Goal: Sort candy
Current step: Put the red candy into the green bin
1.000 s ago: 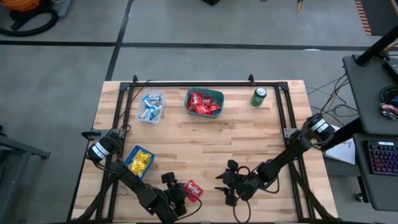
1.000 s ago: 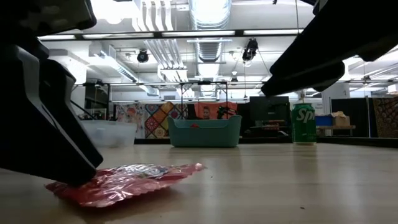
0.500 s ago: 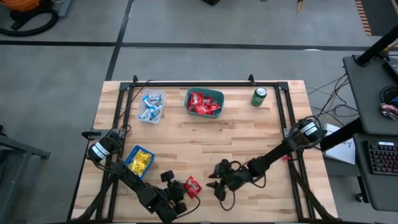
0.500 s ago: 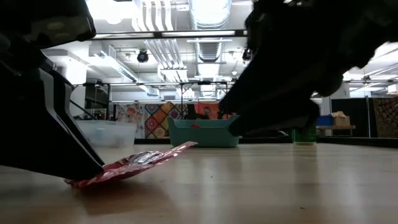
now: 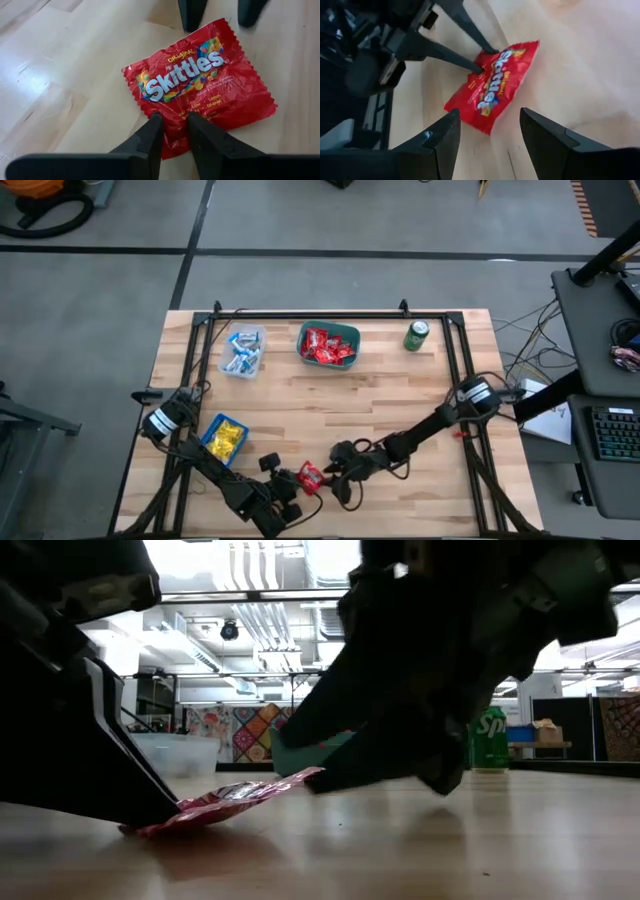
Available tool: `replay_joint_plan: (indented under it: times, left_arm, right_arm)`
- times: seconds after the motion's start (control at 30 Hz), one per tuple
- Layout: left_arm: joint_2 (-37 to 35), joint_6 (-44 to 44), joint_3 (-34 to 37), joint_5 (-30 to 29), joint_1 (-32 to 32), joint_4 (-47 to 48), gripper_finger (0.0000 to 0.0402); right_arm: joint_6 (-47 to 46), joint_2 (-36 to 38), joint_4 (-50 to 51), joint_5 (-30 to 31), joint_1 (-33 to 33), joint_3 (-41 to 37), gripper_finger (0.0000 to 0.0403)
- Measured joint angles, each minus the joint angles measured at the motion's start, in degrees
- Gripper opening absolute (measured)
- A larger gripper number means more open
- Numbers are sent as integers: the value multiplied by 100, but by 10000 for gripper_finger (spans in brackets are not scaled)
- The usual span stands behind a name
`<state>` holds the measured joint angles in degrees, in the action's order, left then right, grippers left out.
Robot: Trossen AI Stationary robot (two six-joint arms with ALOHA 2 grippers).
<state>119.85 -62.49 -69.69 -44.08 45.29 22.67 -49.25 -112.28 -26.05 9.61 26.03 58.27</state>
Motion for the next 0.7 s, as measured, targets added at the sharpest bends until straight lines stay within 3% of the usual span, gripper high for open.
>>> replay_joint_plan:
  times: [0.4, 0.53, 0.7]
  left_arm:
    - [2, 24, 4, -67, -19, -87, 75]
    - [11, 44, 4, -168, -19, -109, 75]
    - [11, 48, 1, -197, -19, -110, 75]
  right_arm:
    - [415, -528, 215, -347, -191, 737, 179]
    - [417, -528, 221, -343, -233, 746, 132]
    - [433, -523, 322, -321, -268, 730, 44]
